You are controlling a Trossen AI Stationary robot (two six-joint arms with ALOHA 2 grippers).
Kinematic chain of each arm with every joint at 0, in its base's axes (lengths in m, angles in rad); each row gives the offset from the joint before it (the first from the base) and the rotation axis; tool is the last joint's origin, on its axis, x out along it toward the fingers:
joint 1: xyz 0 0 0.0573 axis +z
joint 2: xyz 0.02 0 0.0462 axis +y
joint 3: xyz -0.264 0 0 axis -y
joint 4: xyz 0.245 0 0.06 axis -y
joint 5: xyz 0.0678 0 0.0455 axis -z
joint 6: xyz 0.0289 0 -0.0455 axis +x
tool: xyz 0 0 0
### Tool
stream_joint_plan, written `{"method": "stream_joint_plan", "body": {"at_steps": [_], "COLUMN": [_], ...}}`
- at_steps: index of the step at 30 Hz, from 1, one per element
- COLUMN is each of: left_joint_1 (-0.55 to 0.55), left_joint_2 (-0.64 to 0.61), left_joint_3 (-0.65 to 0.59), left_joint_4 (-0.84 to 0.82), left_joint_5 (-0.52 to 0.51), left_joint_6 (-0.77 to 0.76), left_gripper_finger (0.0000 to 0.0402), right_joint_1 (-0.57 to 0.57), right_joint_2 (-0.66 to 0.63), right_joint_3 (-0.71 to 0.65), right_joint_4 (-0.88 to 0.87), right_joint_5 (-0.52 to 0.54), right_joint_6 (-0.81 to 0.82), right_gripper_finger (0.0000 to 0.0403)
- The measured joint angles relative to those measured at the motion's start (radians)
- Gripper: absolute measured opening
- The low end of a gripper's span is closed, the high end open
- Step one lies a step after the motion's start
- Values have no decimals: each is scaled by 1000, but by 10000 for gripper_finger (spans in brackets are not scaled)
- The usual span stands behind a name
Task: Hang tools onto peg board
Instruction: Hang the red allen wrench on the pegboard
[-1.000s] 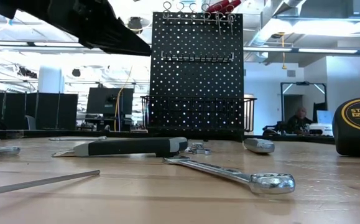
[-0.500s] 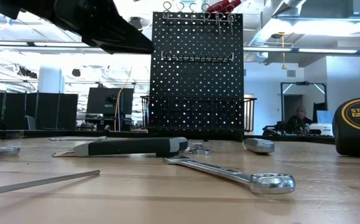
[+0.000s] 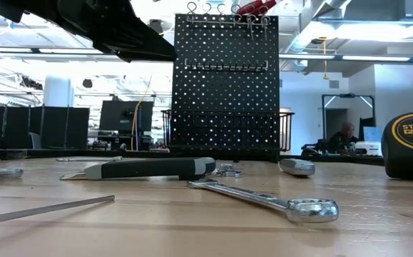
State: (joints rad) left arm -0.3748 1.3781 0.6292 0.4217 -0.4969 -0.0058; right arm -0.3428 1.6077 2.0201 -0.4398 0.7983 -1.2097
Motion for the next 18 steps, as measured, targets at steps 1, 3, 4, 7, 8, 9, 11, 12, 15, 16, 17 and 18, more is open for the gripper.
{"method": "stream_joint_plan", "body": {"at_steps": [1,3,4,7,8,9,11,12,15,16,17,18], "left_joint_1": [0,0,0,0,0,0,0,0,0,0,0,0], "left_joint_2": [0,0,0,0,0,0,0,0,0,0,0,0], "left_joint_3": [0,0,0,0,0,0,0,0,0,0,0,0], "left_joint_4": [0,0,0,0,0,0,-1,0,-1,-1,-1,-1], "left_joint_5": [0,0,1,1,2,2,2,2,2,2,2,2], "left_joint_6": [2,2,2,0,-3,-6,-7,-7,-8,-8,-8,-9], "left_gripper_finger": [138,138,138,138,138,138,138,138,138,138,138,138], "right_joint_1": [2,9,11,4,-1,-6,-13,-16,-21,-20,-19,-20], "right_joint_2": [0,-3,-4,-7,-7,-7,0,1,4,6,6,7], "right_joint_3": [0,0,0,0,0,0,0,0,0,0,0,0], "right_joint_4": [10,24,34,57,55,51,39,23,-24,-32,-40,-51], "right_joint_5": [0,-7,-12,-14,-15,-15,-15,-14,-22,-34,-45,-56], "right_joint_6": [-12,-22,-21,-22,-21,-21,-20,-20,-13,-3,9,17], "right_gripper_finger": [98,98,98,98,98,98,98,98,98,98,98,98]}}
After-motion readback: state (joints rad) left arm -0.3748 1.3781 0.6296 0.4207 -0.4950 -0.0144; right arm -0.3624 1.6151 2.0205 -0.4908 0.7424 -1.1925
